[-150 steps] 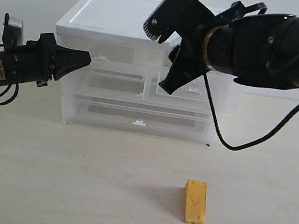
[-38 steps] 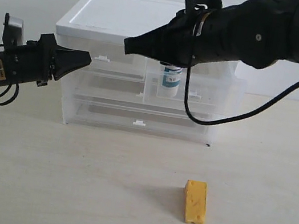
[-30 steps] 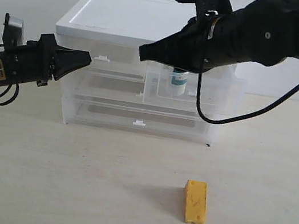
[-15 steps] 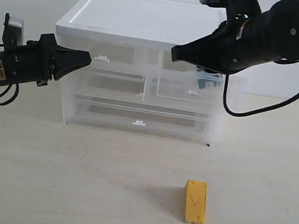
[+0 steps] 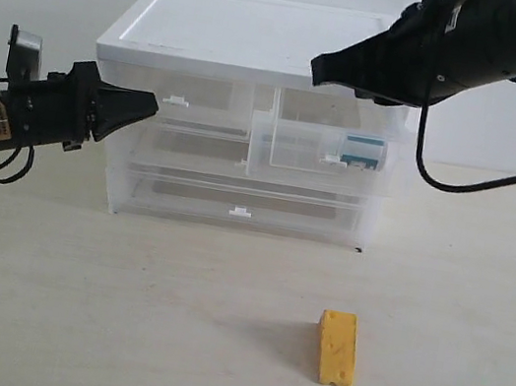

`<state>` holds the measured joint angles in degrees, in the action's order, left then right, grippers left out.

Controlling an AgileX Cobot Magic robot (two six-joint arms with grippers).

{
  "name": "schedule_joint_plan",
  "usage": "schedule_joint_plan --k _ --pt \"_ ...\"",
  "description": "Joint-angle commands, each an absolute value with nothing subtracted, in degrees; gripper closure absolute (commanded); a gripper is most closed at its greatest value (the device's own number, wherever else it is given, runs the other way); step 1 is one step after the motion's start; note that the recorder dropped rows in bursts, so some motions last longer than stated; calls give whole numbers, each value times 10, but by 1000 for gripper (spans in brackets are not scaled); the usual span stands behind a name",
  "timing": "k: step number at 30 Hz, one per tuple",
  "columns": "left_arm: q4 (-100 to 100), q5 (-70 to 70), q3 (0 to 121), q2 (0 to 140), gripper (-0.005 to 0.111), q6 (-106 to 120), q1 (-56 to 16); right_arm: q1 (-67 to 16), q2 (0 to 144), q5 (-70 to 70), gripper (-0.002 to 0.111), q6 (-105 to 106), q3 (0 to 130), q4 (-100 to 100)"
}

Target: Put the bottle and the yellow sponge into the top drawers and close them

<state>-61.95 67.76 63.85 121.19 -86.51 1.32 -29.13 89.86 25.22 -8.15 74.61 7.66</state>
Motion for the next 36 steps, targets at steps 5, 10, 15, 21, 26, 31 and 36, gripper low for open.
schedule_joint_plan --k 5,10,15,21,26,31,36 --pt "-600 661 641 1213 103 -858 11 -337 829 236 108 -75 623 63" --pt "-602 663 641 1213 103 -858 11 -337 850 127 108 -82 548 65" --pt "-603 663 641 1213 103 -859 11 -337 922 67 108 -84 563 65" --pt "-600 663 641 1213 103 -859 11 -271 987 13 108 -101 628 65" --pt "-600 663 641 1213 103 -859 11 -245 1021 -81 108 -148 631 65" --pt "-600 663 641 1213 103 -858 11 -245 1067 -115 108 -157 653 65" --pt "-600 663 641 1213 103 -858 11 -245 1081 -100 108 -160 679 65"
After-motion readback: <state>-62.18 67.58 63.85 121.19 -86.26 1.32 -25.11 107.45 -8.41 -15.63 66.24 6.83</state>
